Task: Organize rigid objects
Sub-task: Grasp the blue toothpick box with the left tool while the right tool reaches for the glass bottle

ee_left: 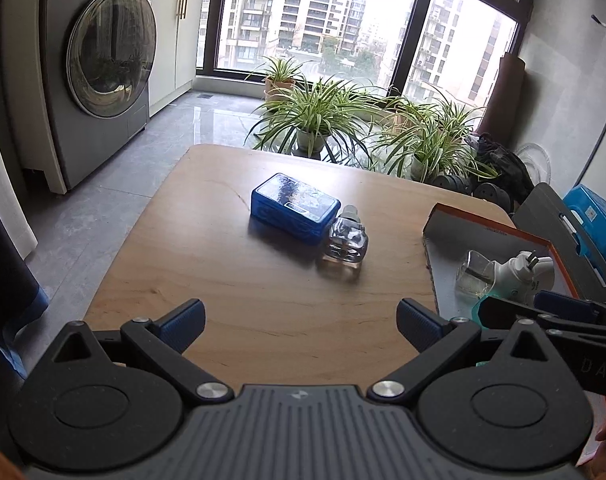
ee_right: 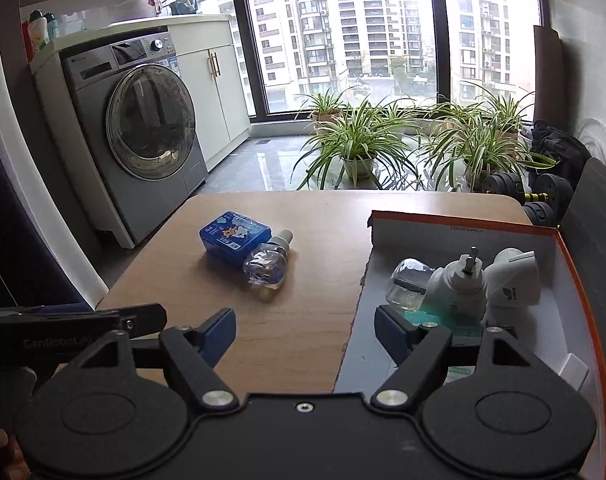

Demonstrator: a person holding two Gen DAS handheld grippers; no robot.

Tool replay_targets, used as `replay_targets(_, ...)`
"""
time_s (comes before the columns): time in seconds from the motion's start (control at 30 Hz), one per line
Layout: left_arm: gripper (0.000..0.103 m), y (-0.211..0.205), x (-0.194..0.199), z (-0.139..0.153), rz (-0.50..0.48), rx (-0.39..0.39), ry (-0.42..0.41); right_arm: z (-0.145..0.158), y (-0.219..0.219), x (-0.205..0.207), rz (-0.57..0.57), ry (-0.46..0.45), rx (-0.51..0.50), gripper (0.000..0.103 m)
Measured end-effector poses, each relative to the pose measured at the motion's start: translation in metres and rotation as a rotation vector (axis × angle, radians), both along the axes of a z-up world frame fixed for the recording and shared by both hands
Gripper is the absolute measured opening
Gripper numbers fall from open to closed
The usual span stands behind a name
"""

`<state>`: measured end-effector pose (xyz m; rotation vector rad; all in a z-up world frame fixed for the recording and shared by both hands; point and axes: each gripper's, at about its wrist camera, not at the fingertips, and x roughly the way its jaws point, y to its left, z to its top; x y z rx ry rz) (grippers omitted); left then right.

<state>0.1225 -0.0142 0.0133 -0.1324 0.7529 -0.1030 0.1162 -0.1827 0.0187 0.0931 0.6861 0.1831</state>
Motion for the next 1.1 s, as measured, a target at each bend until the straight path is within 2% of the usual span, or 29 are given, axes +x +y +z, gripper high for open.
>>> replay_targets(0.17, 0.103, 0.009, 0.015, -0.006, 0.017, 0.007, 0.007, -0.006, 0.007, 0.007, 0.018, 0.015, -0.003, 0.090)
replay_targets(0.37, 0.103, 0.014, 0.052, -0.016, -0.017, 0.037, -0.003, -0.010, 0.003, 0.012, 0.019, 0.027, 0.024, 0.090)
replay_targets(0.5, 0.103, 0.018, 0.087, -0.019, -0.005, 0.023, 0.012, -0.011, -0.001, 0.017, 0.023, 0.024, 0.050, 0.090)
replay_targets(0.6, 0.103, 0.013, 0.112, -0.020, -0.004, -0.017, 0.025, -0.013, -0.002, 0.023, 0.019, 0.026, 0.077, 0.090)
replay_targets(0.7, 0.103, 0.002, 0.132, -0.023, -0.069, -0.009, 0.004, -0.015, -0.003, 0.028, 0.018, 0.033, 0.105, 0.090)
replay_targets(0.77, 0.103, -0.007, 0.149, -0.030, -0.112, 0.063, 0.006, -0.016, -0.003, 0.031, 0.026, 0.038, 0.116, 0.090)
replay_targets(0.87, 0.103, -0.009, 0.164, -0.043, -0.212, 0.129, 0.039, -0.018, -0.005, 0.034, 0.033, 0.037, 0.121, 0.090)
replay_targets(0.93, 0.103, -0.008, 0.167, -0.048, -0.266, 0.153, 0.027, -0.020, -0.004, 0.038, 0.033, 0.035, 0.125, 0.090)
replay_targets(1.03, 0.103, -0.006, 0.169, -0.053, -0.314, 0.146, 0.018, -0.023, -0.003, 0.045, 0.031, 0.049, 0.135, 0.091)
replay_targets(1.1, 0.103, -0.009, 0.169, -0.058, -0.347, 0.184, 0.021, -0.025, -0.001, 0.049, 0.033, 0.056, 0.134, 0.091)
